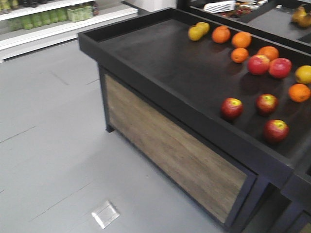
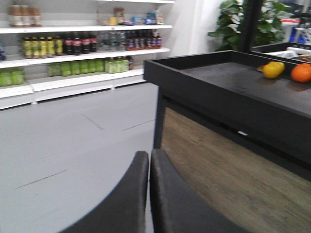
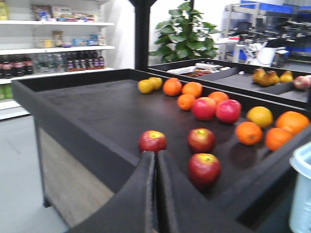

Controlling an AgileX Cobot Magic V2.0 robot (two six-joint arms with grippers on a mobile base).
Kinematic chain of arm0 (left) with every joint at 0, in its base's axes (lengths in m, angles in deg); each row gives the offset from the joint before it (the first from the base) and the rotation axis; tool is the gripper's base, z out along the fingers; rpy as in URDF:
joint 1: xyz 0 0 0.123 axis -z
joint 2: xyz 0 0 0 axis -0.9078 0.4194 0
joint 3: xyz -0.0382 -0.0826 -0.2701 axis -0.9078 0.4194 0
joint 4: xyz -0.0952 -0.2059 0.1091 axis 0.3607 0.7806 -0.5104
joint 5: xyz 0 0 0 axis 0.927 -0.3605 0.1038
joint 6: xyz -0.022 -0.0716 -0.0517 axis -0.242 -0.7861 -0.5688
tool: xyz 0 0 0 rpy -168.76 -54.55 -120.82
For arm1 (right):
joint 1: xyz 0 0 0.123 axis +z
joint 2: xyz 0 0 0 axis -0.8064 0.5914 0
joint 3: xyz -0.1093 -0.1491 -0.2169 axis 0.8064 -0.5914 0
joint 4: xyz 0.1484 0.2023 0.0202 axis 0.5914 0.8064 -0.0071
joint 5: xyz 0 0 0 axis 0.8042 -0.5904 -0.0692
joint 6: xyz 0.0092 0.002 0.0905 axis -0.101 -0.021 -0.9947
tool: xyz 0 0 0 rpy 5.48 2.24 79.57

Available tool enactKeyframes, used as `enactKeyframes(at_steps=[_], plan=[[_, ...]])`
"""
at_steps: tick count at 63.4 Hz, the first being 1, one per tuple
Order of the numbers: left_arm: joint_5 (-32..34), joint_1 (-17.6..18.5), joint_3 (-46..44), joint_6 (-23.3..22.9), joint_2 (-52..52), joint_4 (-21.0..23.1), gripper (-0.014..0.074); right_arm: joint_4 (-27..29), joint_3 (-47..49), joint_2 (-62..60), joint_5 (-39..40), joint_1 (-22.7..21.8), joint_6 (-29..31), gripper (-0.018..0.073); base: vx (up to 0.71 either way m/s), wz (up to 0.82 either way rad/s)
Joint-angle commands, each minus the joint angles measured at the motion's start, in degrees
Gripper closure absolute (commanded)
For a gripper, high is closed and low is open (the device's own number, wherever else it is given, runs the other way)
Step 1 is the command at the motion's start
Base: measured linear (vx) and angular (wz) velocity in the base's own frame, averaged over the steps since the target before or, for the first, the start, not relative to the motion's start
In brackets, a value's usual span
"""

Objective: Pick three apples into basket with both arms
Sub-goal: 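Drive the base forward and turn toward the fruit display tables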

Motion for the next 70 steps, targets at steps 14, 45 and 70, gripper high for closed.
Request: enactKeyframes(at_steps=[14, 45, 70], plan=[[3.99, 0.35, 0.50, -0.42, -0.90, 0.06, 0.0603, -0.75, -0.80, -0.74, 4.48, -0.39, 0.50, 0.0564, 0.09, -0.48], [3.99, 0.35, 0.50, -0.42, -0.90, 0.06, 0.0603, -0.75, -0.80, -0.74, 4.48, -0.39, 0.50, 0.0564, 0.09, -0.50], [3.99, 0.35, 0.50, -0.42, -0.90, 0.06, 0.0603, -0.75, -0.80, -0.74, 4.48, -0.39, 0.50, 0.0564, 0.07, -0.32]])
